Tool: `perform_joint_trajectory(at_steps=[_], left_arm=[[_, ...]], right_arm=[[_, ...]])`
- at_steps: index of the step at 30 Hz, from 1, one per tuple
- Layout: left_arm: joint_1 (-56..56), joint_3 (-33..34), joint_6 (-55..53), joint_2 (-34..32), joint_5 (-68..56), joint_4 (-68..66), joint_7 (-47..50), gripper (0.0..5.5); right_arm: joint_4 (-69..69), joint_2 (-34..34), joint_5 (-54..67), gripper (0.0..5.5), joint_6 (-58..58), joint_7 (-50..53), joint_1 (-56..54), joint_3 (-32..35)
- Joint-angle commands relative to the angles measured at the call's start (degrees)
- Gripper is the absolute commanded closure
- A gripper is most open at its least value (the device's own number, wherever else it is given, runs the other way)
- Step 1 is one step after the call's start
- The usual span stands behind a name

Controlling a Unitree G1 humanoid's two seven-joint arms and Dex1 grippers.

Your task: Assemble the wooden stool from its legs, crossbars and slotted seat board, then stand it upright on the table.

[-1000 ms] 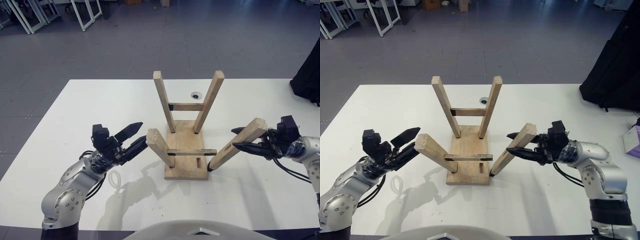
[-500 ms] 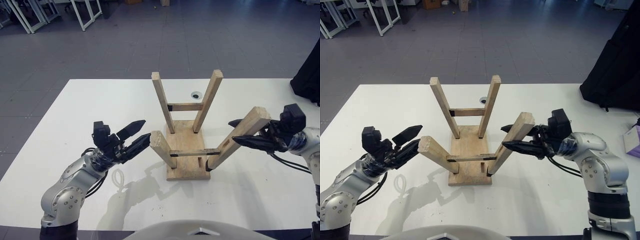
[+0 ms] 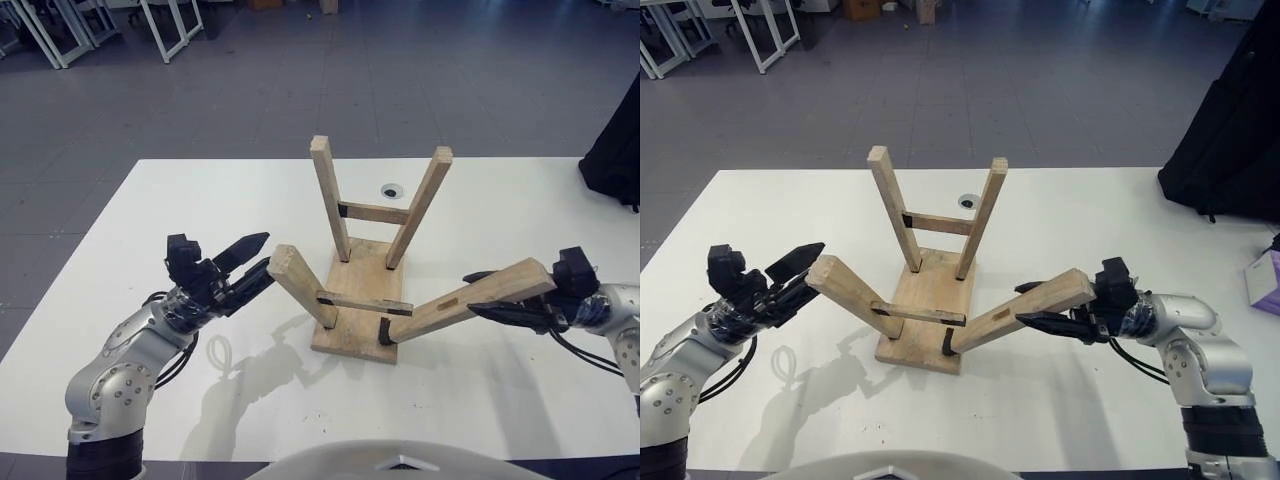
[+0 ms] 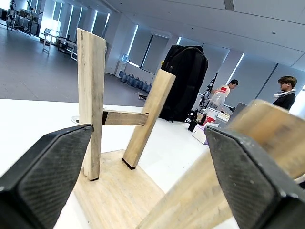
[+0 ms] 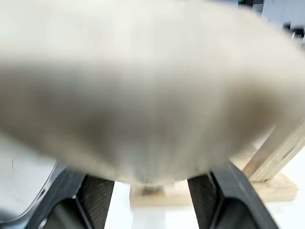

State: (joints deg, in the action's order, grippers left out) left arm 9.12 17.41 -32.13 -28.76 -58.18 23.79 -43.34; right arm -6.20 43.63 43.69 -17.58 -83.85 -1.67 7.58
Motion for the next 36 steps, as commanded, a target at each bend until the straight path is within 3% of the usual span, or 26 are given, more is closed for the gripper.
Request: perform_joint_trajectory(at_steps=[1,9,13,22,29,36], left_arm=[[0.45,-0.40,0.24,0.13,0.92,0.31,0.05,1.18],[2.85,-1.13,0.81,1.22,1.74,3.28,1.12,1.18],[4.11,-1.15,0.91,1.30,1.74,4.21,1.63,1.18],[5.87,-2.17,1.14,1.28,2.87,5.57,2.51,1.18],[6.42,-3.33,1.30,1.04,5.35,6.08,2.78,1.18],[6.44,-4.64,2.34,1.85,7.05,4.61,2.39,1.18]], right_arm=[[-0.65,1.83,-3.42,3.49,-0.18,-0.43,-2.66,-1.85],[-12.08,6.67,-3.58,3.50,-9.42,7.62,-9.95,-2.30],[-17.86,8.96,-7.96,3.50,-6.28,6.27,-7.84,-4.70],[-15.27,11.04,-6.76,3.50,-12.42,8.73,-5.37,-4.91],[-21.71,11.79,-11.55,3.50,-8.98,11.47,-3.12,-9.20],[-22.53,10.66,-8.22,3.50,-16.53,16.66,-5.28,-13.08]])
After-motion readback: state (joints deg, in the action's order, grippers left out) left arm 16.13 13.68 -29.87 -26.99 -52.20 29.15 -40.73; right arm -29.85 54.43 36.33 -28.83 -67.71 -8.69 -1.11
